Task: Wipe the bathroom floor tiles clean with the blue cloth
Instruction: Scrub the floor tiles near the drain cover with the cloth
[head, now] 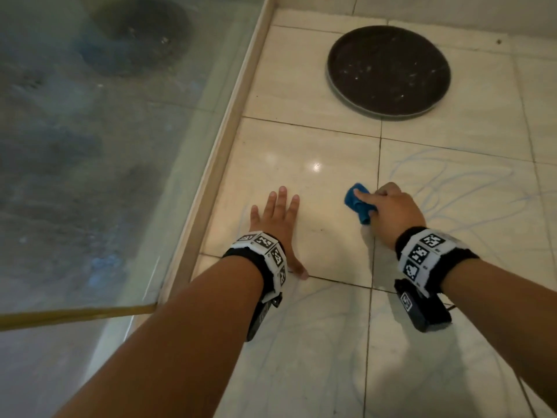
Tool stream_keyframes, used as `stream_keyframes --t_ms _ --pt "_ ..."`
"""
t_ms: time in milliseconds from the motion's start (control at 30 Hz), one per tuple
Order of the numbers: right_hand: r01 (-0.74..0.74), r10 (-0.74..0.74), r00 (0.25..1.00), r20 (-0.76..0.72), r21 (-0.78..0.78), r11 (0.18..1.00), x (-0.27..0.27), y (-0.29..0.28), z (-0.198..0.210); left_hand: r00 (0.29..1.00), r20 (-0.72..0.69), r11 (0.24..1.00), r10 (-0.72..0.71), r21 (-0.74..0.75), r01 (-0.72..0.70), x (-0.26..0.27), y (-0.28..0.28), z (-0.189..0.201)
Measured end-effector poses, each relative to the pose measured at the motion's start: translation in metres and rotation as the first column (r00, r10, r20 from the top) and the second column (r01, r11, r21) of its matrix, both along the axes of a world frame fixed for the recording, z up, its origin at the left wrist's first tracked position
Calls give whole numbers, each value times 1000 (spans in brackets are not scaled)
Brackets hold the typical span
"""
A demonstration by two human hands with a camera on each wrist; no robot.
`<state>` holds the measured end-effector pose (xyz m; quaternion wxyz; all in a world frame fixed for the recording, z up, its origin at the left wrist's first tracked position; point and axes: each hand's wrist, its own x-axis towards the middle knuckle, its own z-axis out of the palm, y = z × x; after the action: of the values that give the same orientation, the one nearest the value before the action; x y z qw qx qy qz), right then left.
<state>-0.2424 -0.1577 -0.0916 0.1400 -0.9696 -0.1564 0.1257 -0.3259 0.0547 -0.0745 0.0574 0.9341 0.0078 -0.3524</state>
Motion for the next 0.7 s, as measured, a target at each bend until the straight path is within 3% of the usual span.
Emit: stream_keyframes --t_ms 67,100,167,200,233,333,367,433,500,567,600,700 --pt "-16 14 999 -37 -35 999 -17 12 3 1000 0 1000 -2 5 2 0 0 0" --pt "-163 161 986 -39 -42 986 -35 20 3 1000 0 1000 -2 5 2 0 0 0" --pt "-489 489 872 -19 -16 872 -71 31 2 1000 5 1000 -9 0 9 0 2 -1" --pt "-583 584 812 14 -23 812 -75 33 -2 1000 13 1000 -15 -2 15 -1 2 0" --pt "-596 596 803 -26 -16 803 -69 36 1 999 22 1000 -23 -5 23 -3 3 1" --pt "-279 283 953 -106 51 959 -31 34 6 998 54 999 -19 -33 21 -18 2 4" --pt "-191 200 973 -113 84 978 -23 33 6 997 73 999 0 -47 3 -25 2 5" --pt "-233 249 963 -104 146 962 -22 42 10 993 110 996 47 -83 -38 -34 2 7" --pt "-454 493 859 -140 238 858 -36 55 14 988 137 992 76 -111 -61 -38 3 8" --pt "-563 613 777 -143 277 779 -41 61 16 982 153 988 108 -122 -90 -41 6 10" --pt "-527 582 804 -125 304 794 -37 60 18 980 160 988 119 -118 -101 -43 7 11" --pt "-261 301 952 -54 370 892 -30 40 24 979 181 991 95 -115 -75 -47 6 12"
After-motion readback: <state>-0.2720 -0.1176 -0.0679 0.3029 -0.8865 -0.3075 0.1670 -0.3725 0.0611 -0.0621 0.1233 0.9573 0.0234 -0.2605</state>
